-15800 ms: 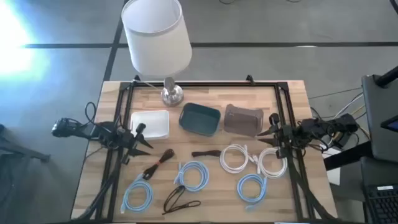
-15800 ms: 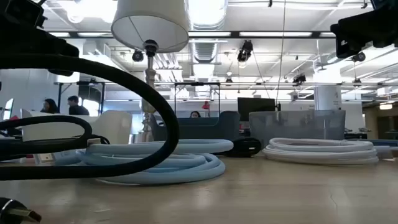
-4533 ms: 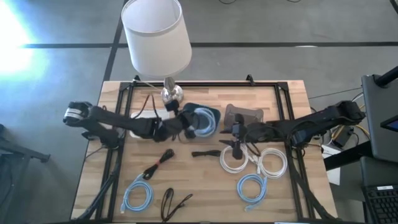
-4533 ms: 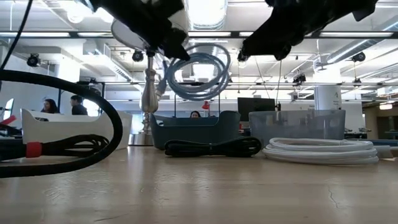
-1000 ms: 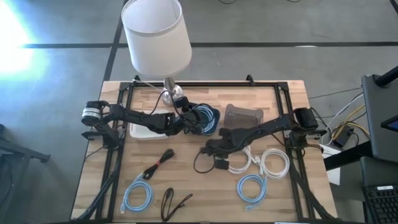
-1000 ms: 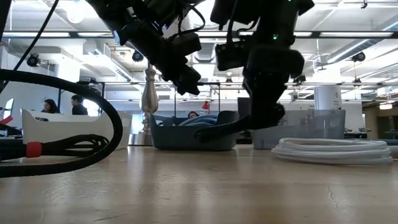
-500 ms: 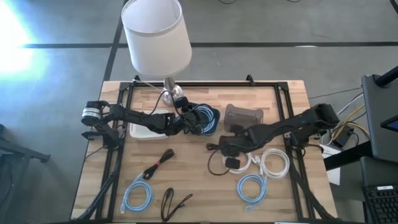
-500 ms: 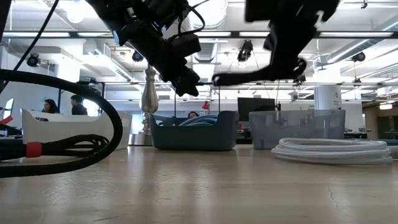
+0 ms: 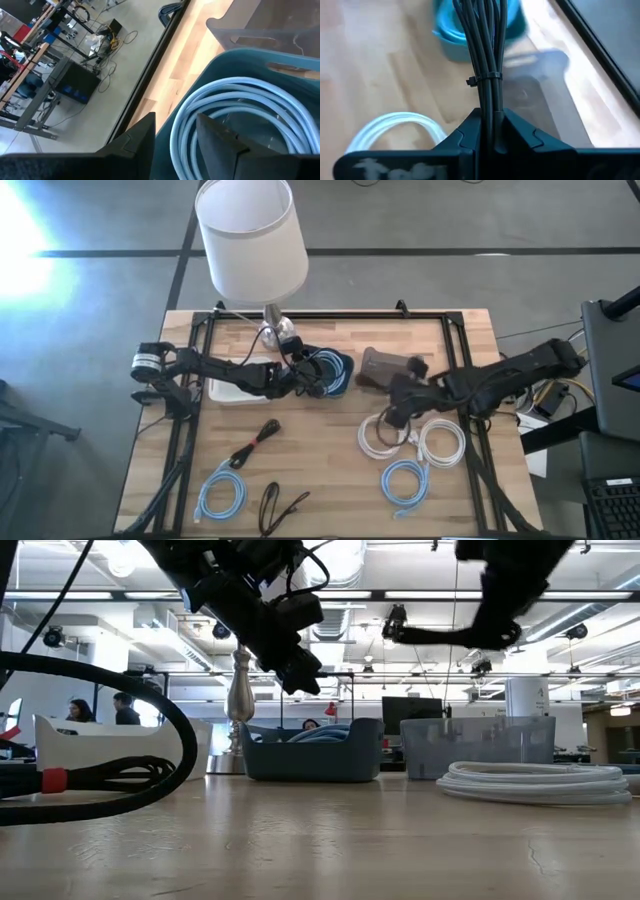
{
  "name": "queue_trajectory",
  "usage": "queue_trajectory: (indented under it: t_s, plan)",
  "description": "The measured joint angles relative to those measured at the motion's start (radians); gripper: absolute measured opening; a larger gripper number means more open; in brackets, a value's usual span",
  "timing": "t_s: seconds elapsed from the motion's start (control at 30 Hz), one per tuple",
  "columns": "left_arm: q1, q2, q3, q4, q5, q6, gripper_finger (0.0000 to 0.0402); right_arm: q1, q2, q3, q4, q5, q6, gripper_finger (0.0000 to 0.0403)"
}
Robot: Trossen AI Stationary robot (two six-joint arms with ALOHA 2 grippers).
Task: Pick & Place USB Port
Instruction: Put the right black charger cable into the black bin
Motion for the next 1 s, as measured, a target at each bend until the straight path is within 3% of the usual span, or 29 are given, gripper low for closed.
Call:
queue_trajectory:
  t_s: [0.23,0.43,0.67,1.0]
  plan:
    - [-0.004,0.0,0.0,0.0,0.0,-0.002,0.0147,-0.09,-0.127,-0.184,0.014,0.033,0.129,0.0057]
    - [-0.004,0.0,0.0,0.002,0.0,-0.015,0.0147,-0.161,-0.154,-0.289,0.101,0.039,0.13,0.0057]
    - [-0.005,0.0,0.0,0.003,0.0,-0.02,0.0147,-0.229,-0.101,-0.369,0.259,0.044,0.106,0.0057]
    - [-0.005,0.0,0.0,0.003,0.001,-0.024,0.0147,-0.25,0.012,-0.387,0.294,0.041,0.118,0.009]
